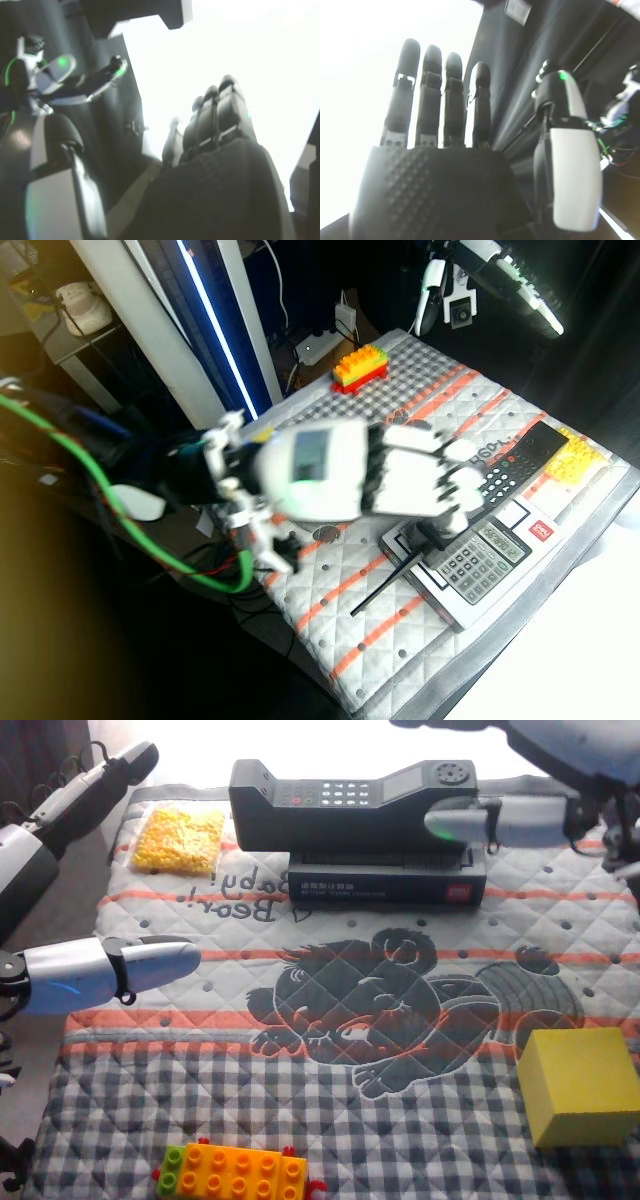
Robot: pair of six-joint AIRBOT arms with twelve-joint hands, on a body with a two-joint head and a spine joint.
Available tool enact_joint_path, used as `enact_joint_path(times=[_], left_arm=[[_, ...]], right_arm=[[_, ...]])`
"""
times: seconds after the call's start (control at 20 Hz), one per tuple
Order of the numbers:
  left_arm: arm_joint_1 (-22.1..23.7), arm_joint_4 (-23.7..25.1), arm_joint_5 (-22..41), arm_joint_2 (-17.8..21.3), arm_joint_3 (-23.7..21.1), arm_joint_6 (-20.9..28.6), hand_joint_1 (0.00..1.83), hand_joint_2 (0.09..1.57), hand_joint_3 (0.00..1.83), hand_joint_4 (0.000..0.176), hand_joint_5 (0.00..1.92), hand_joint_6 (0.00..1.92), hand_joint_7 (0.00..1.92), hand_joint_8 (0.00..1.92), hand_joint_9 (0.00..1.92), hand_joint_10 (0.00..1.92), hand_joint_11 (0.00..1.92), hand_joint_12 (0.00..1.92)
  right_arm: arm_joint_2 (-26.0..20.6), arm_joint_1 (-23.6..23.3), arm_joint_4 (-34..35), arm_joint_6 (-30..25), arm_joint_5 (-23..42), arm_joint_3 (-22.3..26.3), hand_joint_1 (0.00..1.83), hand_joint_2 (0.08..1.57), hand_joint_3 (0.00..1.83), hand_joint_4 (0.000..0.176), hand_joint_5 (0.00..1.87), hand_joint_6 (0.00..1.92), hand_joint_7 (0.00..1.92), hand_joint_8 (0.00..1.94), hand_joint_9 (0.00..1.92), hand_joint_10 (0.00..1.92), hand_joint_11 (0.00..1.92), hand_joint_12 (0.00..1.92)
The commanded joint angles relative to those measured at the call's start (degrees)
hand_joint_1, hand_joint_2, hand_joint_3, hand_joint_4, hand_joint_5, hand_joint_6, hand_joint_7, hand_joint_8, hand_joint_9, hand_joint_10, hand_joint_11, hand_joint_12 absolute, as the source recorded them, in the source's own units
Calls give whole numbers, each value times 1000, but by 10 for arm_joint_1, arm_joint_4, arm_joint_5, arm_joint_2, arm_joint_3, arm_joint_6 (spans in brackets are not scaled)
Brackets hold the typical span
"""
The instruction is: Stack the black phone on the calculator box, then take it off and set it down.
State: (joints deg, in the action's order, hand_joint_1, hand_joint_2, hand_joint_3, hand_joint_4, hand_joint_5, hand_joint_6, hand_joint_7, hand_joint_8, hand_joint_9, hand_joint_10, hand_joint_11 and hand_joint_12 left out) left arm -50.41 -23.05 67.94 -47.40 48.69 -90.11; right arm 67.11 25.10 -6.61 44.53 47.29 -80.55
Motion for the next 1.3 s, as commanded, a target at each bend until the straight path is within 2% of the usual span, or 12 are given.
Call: enact_joint_path(times=[0.0, 0.15, 0.45, 0.5, 0.6, 0.7, 0.85, 1.0, 1.05, 1.1, 1.2, 1.25], left_arm=[[2, 9, 75, 5, 4, 4, 890, 886, 8, 176, 65, 14, 0, 0, 0, 0, 0, 0], [2, 5, 70, 2, 7, 4, 877, 890, 6, 176, 48, 3, 0, 0, 0, 0, 0, 0], [-1, -5, 65, -5, 20, 40, 934, 862, 0, 176, 24, 0, 0, 0, 0, 0, 0, 0], [-5, -5, 65, -5, 24, 56, 943, 867, 0, 176, 16, 0, 0, 0, 0, 0, 0, 0], [-8, -5, 65, -6, 28, 76, 943, 877, 1, 176, 6, 1, 0, 0, 0, 0, 0, 0], [-8, -5, 66, -6, 29, 82, 894, 881, 3, 176, 15, 5, 0, 0, 0, 0, 0, 0], [-8, -5, 66, -7, 29, 83, 897, 885, 4, 176, 2, 0, 0, 0, 0, 0, 0, 0], [-8, -5, 65, -8, 29, 83, 940, 885, 2, 176, 10, 3, 0, 0, 0, 0, 0, 0], [-8, -5, 65, -8, 29, 84, 943, 890, 4, 176, 17, 6, 0, 0, 0, 0, 0, 0], [-8, -5, 65, -8, 29, 84, 933, 890, 4, 176, 19, 6, 0, 0, 0, 0, 0, 0], [-8, -5, 65, -8, 29, 84, 927, 891, 4, 176, 5, 0, 0, 0, 0, 0, 0, 0], [-8, -5, 65, -9, 29, 84, 911, 891, 3, 176, 4, 1, 0, 0, 0, 0, 0, 0]], right_arm=[[2, -13, 16, -1, 40, -9, 679, 1038, 0, 140, 515, 0, 503, 0, 493, 0, 67, 1287], [29, -35, 12, -1, -11, -42, 774, 995, 0, 172, 492, 0, 481, 2, 526, 8, 34, 1482], [60, -56, -8, -1, -99, -85, 768, 963, 0, 176, 475, 0, 469, 4, 615, 40, 176, 1450], [64, -56, -8, -1, -108, -90, 790, 957, 0, 165, 485, 1, 462, 1, 687, 62, 280, 1455], [70, -55, -8, -1, -125, -100, 831, 964, 1, 119, 456, 0, 413, 9, 406, 6, 10, 1274], [70, -55, -8, -1, -136, -102, 838, 971, 2, 114, 435, 1, 432, 9, 387, 2, 1, 1296], [70, -55, -8, -1, -144, -103, 844, 999, 3, 82, 489, 8, 419, 6, 578, 48, 253, 1300], [70, -55, -8, -1, -146, -103, 968, 1038, 1, 0, 834, 16, 900, 20, 952, 58, 544, 1265], [70, -54, -8, -1, -146, -103, 1039, 1086, 5, 66, 969, 746, 1014, 10, 1029, 65, 552, 1288], [71, -53, -8, -1, -146, -103, 1186, 1106, 0, 2, 950, 894, 1053, 762, 1105, 91, 604, 1338], [71, -52, -8, -1, -146, -103, 1234, 1096, 19, 0, 1019, 768, 1015, 1085, 1115, 441, 672, 1499], [71, -52, -8, -1, -146, -103, 1254, 1087, 1, 0, 1012, 773, 1097, 971, 1185, 554, 811, 1425]])
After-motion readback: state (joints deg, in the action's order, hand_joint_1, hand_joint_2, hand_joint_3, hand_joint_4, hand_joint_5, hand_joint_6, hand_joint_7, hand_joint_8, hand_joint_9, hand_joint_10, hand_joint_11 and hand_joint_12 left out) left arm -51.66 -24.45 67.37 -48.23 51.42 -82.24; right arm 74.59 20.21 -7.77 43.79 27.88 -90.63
